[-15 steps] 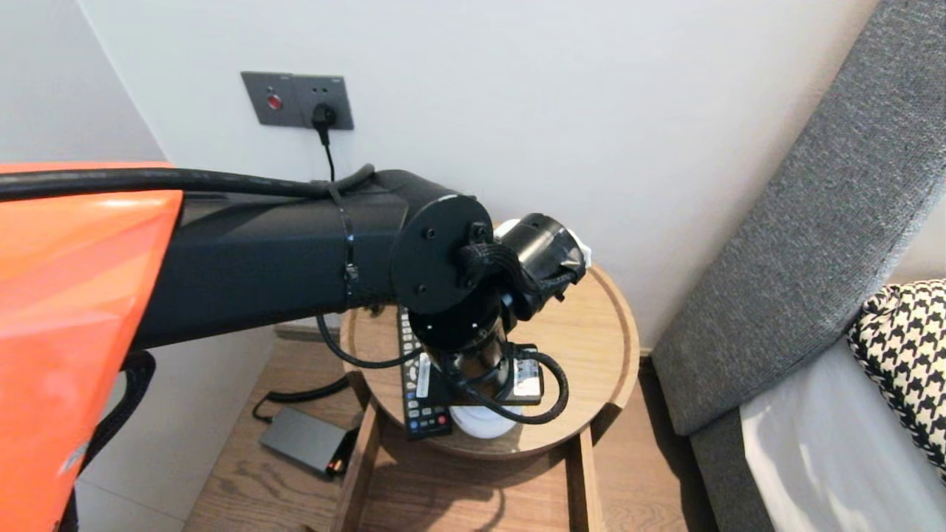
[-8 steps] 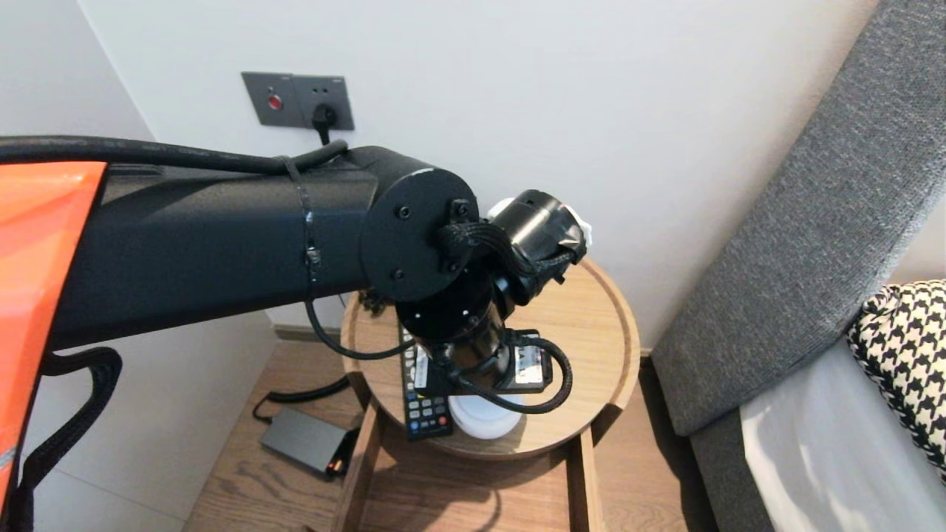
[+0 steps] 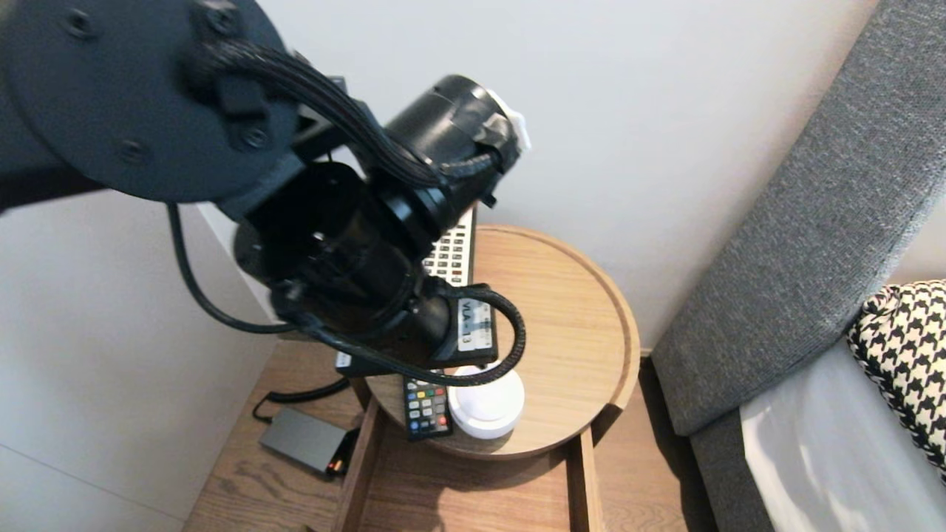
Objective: Close the nightstand drawer
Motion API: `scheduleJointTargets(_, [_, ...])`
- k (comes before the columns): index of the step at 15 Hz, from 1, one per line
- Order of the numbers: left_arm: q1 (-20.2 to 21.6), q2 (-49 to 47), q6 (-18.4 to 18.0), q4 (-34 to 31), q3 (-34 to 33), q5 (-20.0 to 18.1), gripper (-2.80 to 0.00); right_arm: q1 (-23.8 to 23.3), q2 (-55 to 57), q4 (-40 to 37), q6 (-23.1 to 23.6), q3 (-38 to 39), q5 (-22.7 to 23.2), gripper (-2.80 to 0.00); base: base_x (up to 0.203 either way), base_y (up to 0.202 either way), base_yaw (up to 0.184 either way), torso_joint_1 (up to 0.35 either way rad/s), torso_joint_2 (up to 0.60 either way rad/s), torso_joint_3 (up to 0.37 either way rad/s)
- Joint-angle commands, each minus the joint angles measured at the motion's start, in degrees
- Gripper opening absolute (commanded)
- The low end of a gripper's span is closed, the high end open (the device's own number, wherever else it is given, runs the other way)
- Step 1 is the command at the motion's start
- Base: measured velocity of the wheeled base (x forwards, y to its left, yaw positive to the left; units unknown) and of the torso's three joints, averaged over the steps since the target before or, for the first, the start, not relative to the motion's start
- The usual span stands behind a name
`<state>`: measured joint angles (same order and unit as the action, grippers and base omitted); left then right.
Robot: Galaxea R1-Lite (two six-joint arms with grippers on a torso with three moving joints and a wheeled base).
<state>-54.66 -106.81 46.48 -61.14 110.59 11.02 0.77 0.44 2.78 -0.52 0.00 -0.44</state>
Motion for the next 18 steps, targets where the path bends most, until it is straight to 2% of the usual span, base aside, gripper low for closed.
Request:
scheduleJointTargets(1, [2.1,11.8,0.9,-5.3,-1.2,-4.6,-2.80,0.0,0.1,0.0,0.0,1.4,0.0,-2.80,0.000,0.000,0.000,0.000,0.00,0.000])
scheduleJointTargets(3, [3.5,19.7,1.3,-10.2,-5.8,-8.1,-2.80,0.0,0.1,0.0,0.0,1.4,0.0,-2.80,0.000,0.000,0.000,0.000,0.00,0.000])
scheduleJointTargets(4, [3.7,23.3,1.3,-11.2,-11.4,-9.0,-2.80,0.0,0.1,0.0,0.0,1.4,0.0,-2.80,0.000,0.000,0.000,0.000,0.00,0.000])
scheduleJointTargets(8, [3.1,37.6,-0.1,-10.9,-33.4,-11.1,-2.80,0.0,0.1,0.0,0.0,1.4,0.0,-2.80,0.000,0.000,0.000,0.000,0.00,0.000])
scheduleJointTargets(10, [1.8,41.4,-1.5,-10.5,-40.7,-12.0,-2.80,0.0,0.1,0.0,0.0,1.4,0.0,-2.80,0.000,0.000,0.000,0.000,0.00,0.000])
scheduleJointTargets(14, [-5.1,42.1,-3.6,-8.7,-48.3,-12.4,-2.80,0.0,0.1,0.0,0.0,1.4,0.0,-2.80,0.000,0.000,0.000,0.000,0.00,0.000])
scheduleJointTargets(18, [-9.3,40.2,-5.1,-0.9,-55.1,-12.4,-2.80,0.0,0.1,0.0,0.0,1.4,0.0,-2.80,0.000,0.000,0.000,0.000,0.00,0.000])
